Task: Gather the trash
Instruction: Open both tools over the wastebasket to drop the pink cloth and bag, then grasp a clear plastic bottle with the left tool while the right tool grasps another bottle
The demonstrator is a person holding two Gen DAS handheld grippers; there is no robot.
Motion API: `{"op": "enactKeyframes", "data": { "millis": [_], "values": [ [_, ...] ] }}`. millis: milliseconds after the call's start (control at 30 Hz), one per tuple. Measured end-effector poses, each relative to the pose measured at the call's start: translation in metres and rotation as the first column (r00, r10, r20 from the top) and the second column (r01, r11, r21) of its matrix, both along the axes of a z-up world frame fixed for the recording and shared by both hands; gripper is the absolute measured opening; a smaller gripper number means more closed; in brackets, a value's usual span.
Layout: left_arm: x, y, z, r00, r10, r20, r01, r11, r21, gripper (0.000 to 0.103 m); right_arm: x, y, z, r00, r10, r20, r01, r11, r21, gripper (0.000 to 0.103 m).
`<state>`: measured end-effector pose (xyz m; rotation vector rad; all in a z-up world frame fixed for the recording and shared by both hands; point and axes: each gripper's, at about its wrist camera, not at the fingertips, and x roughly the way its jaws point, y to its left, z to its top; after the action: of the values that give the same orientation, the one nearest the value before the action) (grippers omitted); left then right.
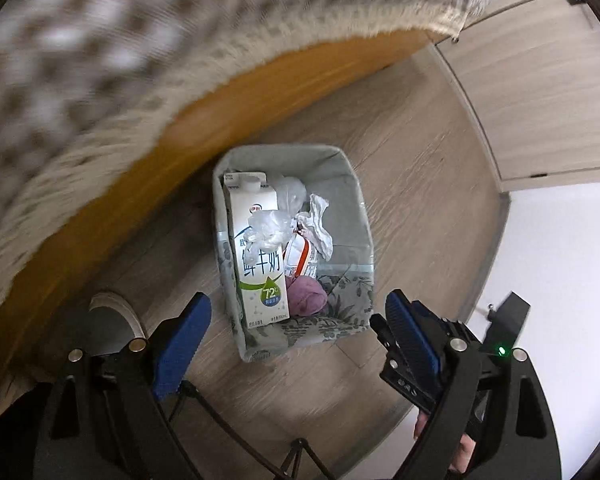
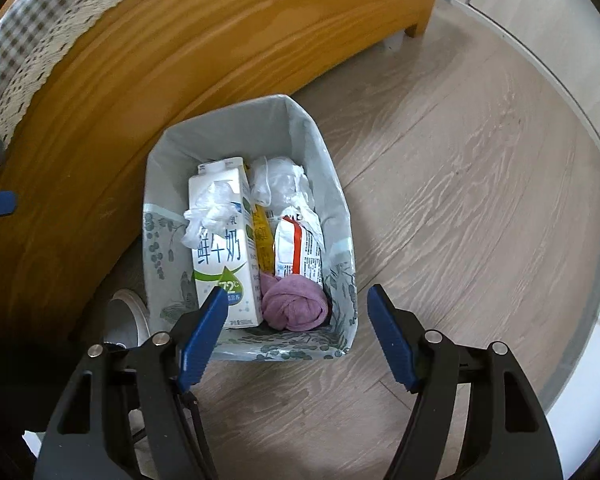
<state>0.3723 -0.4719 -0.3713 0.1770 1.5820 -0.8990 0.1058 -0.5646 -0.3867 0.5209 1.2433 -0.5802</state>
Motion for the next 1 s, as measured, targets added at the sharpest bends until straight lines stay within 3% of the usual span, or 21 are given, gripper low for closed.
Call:
{"op": "enactKeyframes", "data": {
  "millis": [300, 400, 567, 667, 800, 900, 1000],
  "values": [
    [0.027, 0.068, 0.07, 0.989, 0.124, 0.084, -0.11, 0.981, -0.159, 0.086, 0.021, 0.028, 0.048, 0.998, 0.063, 0.019, -0.061, 0.995, -0.084, 0.069],
    [0.03, 0.101, 0.093, 0.979, 0.184, 0.091, -0.162, 0.966, -0.202, 0.086, 0.029, 0.04, 0.067, 0.996, 0.085, 0.038, -0.08, 0.99, -0.116, 0.069],
    [0.033, 0.163, 0.142, 0.946, 0.261, 0.192, -0.198, 0.935, -0.294, 0.087, 0.056, 0.066, 0.114, 0.984, 0.147, 0.102, -0.127, 0.975, -0.181, 0.069],
    [0.044, 0.209, 0.166, 0.907, 0.341, 0.247, -0.247, 0.906, -0.344, 0.091, 0.081, 0.088, 0.144, 0.968, 0.206, 0.144, -0.17, 0.958, -0.231, 0.069],
    [0.068, 0.279, 0.192, 0.837, 0.448, 0.315, -0.332, 0.872, -0.36, 0.092, 0.117, 0.117, 0.178, 0.939, 0.282, 0.197, -0.223, 0.935, -0.276, 0.069],
    [0.091, 0.338, 0.204, 0.769, 0.542, 0.339, -0.423, 0.829, -0.365, 0.092, 0.15, 0.145, 0.2, 0.909, 0.349, 0.227, -0.274, 0.913, -0.303, 0.069],
    [0.116, 0.402, 0.211, 0.684, 0.642, 0.345, -0.524, 0.763, -0.379, 0.092, 0.182, 0.168, 0.215, 0.881, 0.401, 0.251, -0.317, 0.894, -0.316, 0.074]
  ]
}}
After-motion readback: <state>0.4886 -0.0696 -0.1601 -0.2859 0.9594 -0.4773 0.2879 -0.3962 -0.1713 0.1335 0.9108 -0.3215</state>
